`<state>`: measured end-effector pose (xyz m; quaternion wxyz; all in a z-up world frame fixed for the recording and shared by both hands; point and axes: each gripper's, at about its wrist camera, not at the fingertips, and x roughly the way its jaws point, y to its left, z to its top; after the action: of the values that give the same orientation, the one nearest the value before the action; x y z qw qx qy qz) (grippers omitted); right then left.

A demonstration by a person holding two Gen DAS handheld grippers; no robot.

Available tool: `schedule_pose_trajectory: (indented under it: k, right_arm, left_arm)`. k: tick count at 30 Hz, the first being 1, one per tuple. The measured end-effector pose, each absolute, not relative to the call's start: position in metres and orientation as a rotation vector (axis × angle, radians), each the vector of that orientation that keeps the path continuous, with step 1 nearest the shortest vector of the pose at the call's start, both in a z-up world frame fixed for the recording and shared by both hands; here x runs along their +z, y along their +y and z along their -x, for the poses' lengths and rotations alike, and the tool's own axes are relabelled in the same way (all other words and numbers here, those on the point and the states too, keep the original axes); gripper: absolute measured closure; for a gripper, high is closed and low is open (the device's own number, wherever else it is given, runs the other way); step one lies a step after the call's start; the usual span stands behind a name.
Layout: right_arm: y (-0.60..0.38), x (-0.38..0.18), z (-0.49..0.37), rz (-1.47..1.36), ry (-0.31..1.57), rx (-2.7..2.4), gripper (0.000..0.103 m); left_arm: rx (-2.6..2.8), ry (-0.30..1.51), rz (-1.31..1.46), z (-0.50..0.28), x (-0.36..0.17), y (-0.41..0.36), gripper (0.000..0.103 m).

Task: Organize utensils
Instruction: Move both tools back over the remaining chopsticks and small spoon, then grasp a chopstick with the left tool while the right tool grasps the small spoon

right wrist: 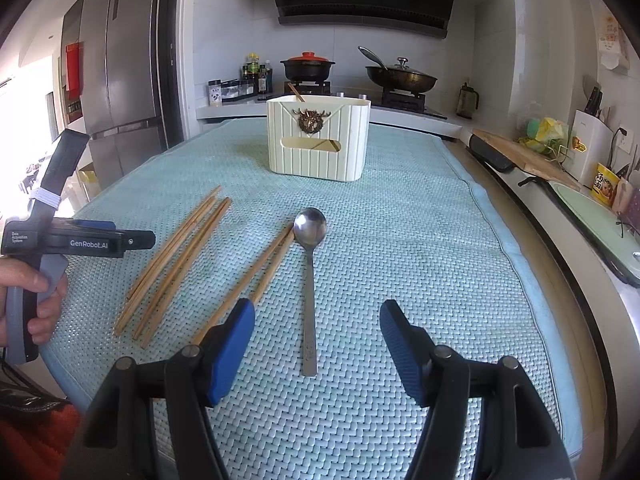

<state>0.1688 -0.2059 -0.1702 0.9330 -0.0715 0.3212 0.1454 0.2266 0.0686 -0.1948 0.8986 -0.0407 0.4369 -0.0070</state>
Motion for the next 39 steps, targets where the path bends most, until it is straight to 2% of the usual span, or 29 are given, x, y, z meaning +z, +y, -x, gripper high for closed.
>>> schedule_pose_trajectory:
  k: [18,26,39]
  right_arm:
    - [-0.206,-0.176,-0.178,0.155,0.712,0.308,0.037]
    - [-0.201,-0.210,-0.235,0.240,0.927,0.327,0.037]
    - [-0.162,-0.215,-0.318,0.251,0.959,0.411,0.037]
  left_arm:
    - [0.019,0.980,0.023,-0.248,-0.210,0.066,0.005]
    - [-0.028,1.027,-0.015,-0.263,-0.209,0.067,0.002]
    - [-0.077,1.064,-0.020,-0.326,-0.210,0.066,0.001]
